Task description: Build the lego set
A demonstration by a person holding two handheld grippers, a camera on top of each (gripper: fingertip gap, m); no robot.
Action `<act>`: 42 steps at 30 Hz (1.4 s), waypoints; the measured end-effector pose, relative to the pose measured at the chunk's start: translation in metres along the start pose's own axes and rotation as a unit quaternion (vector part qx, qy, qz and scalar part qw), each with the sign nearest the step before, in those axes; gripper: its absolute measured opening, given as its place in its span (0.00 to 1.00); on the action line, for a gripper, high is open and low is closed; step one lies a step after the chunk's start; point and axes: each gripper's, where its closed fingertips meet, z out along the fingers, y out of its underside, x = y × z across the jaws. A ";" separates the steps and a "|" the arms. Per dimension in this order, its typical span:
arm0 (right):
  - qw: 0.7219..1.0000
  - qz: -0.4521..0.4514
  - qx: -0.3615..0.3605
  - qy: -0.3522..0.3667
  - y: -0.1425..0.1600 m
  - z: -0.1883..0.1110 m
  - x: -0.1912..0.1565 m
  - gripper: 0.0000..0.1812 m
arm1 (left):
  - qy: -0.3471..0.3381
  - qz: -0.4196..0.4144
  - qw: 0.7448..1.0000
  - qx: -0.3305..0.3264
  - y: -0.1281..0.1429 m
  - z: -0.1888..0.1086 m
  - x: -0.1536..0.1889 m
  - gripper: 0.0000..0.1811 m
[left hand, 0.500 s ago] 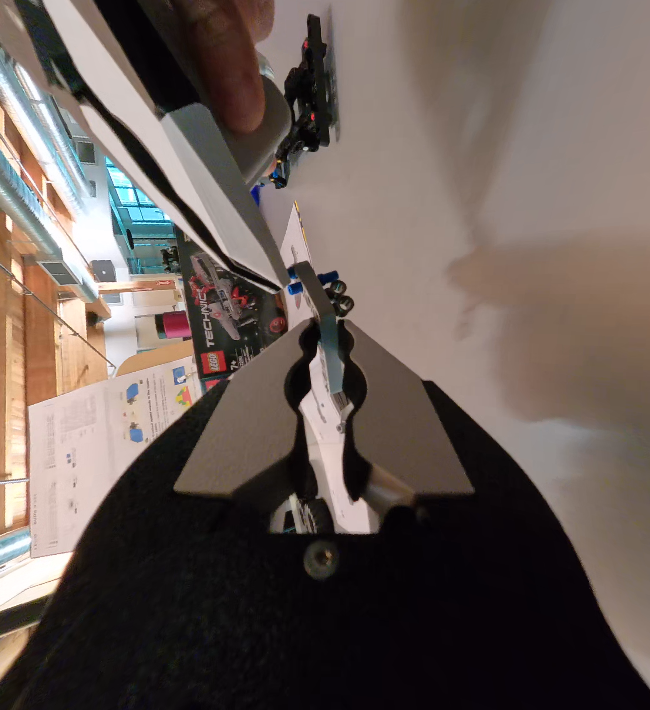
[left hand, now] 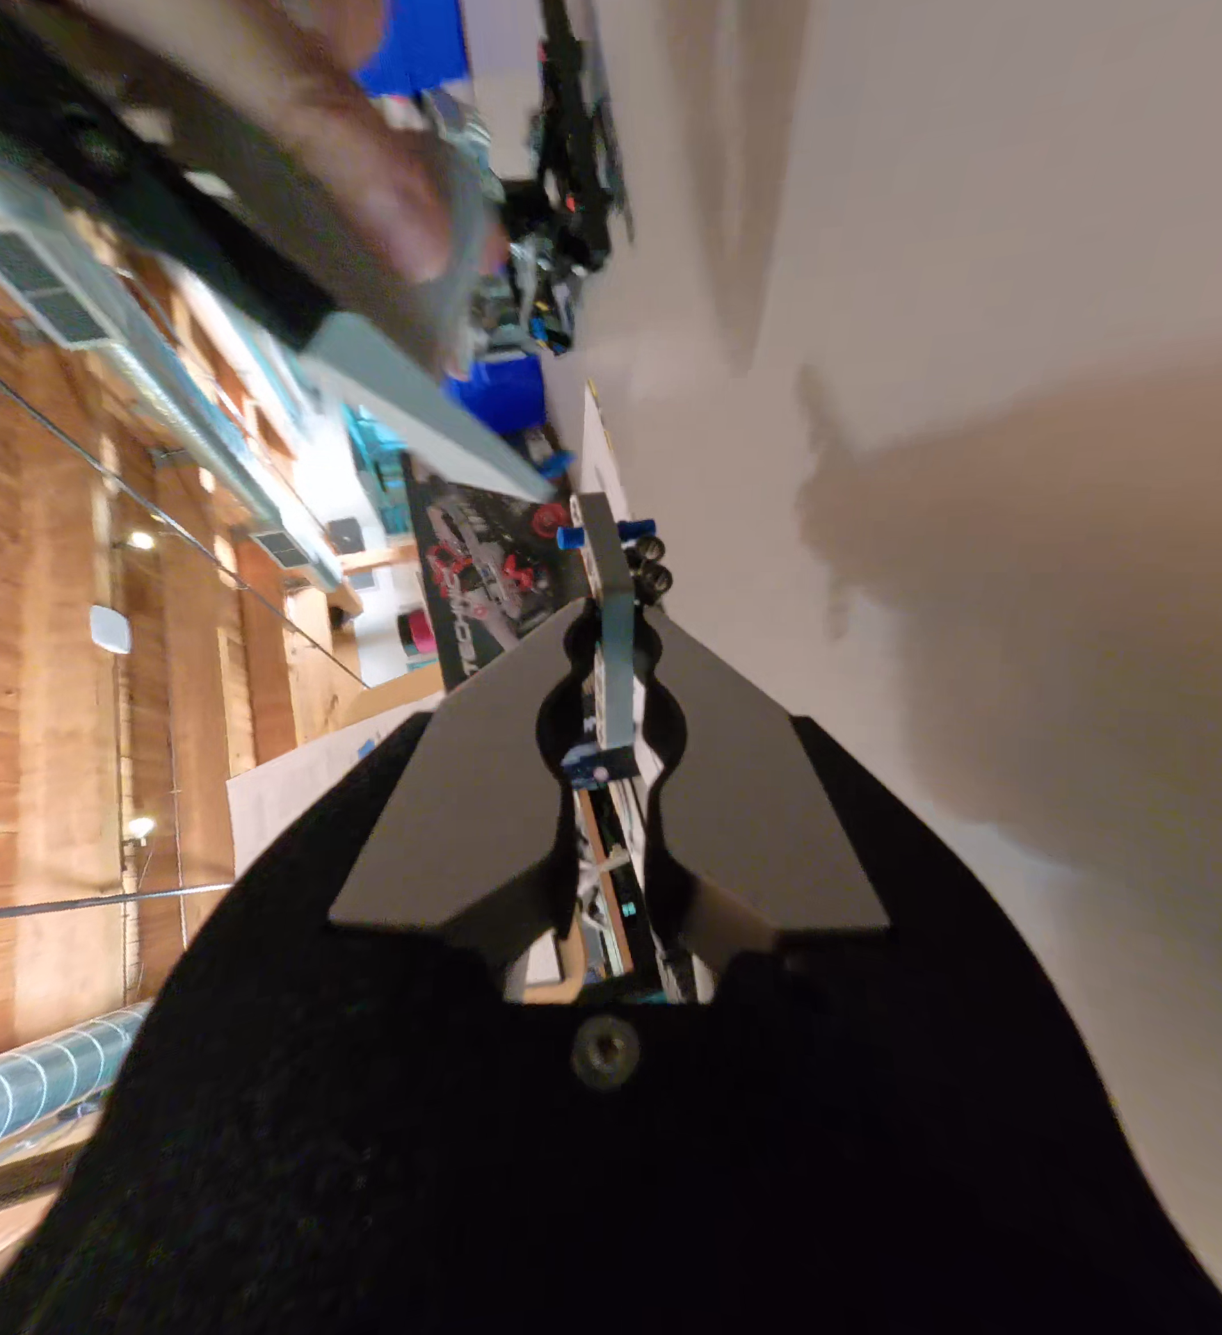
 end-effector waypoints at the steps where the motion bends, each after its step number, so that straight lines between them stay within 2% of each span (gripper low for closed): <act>1: 0.999 0.031 0.002 -0.009 0.009 0.006 -0.005 0.01 | -0.010 -0.004 1.000 0.021 -0.006 0.002 -0.002 0.03; 3: 0.997 0.078 -0.009 -0.004 0.029 0.015 -0.004 0.02 | 0.017 -0.017 0.999 0.042 -0.012 0.007 0.006 0.03; 6: 0.990 0.136 0.011 -0.026 0.038 0.016 -0.009 0.02 | 0.047 -0.042 0.995 0.078 -0.022 0.013 0.013 0.03; 11: 0.992 0.119 0.034 0.017 0.042 0.006 0.002 0.02 | 0.131 -0.114 0.980 0.095 -0.028 0.022 0.034 0.09; 16: 0.989 0.129 0.071 -0.002 0.042 0.001 0.001 0.02 | 0.158 -0.154 0.969 0.112 -0.031 0.022 0.035 0.08; 21: 0.977 0.139 0.150 -0.058 0.027 -0.011 -0.005 0.01 | 0.148 -0.178 0.966 0.113 -0.026 0.016 0.031 0.14; 25: 0.972 0.140 0.173 -0.073 0.025 -0.016 -0.003 0.01 | 0.151 -0.203 0.961 0.111 -0.022 0.011 0.033 0.15; 27: 0.968 0.139 0.190 -0.089 0.020 -0.018 -0.007 0.01 | 0.153 -0.242 0.951 0.114 -0.020 0.007 0.029 0.20; 29: 0.962 0.138 0.214 -0.101 0.012 -0.022 -0.010 0.01 | 0.144 -0.312 0.930 0.132 -0.021 0.000 0.015 0.19; 30: 0.958 0.131 0.230 -0.110 0.007 -0.025 -0.012 0.01 | 0.144 -0.358 0.911 0.149 -0.024 -0.006 0.006 0.18; 32: 0.951 0.115 0.264 -0.109 -0.001 -0.032 -0.013 0.01 | 0.140 -0.468 0.855 0.174 -0.029 -0.015 -0.016 0.15; 35: 0.937 0.100 0.312 -0.118 -0.015 -0.040 -0.020 0.01 | 0.162 -0.609 0.756 0.180 -0.032 -0.022 -0.036 0.14; 36: 0.930 0.102 0.328 -0.129 -0.020 -0.042 -0.024 0.01 | 0.169 -0.632 0.736 0.173 -0.032 -0.022 -0.038 0.14; 38: 0.915 0.119 0.355 -0.153 -0.029 -0.045 -0.031 0.01 | 0.168 -0.640 0.729 0.178 -0.037 -0.025 -0.044 0.14; 42: 0.890 0.139 0.389 -0.193 -0.042 -0.051 -0.040 0.01 | 0.156 -0.626 0.743 0.178 -0.046 -0.025 -0.048 0.13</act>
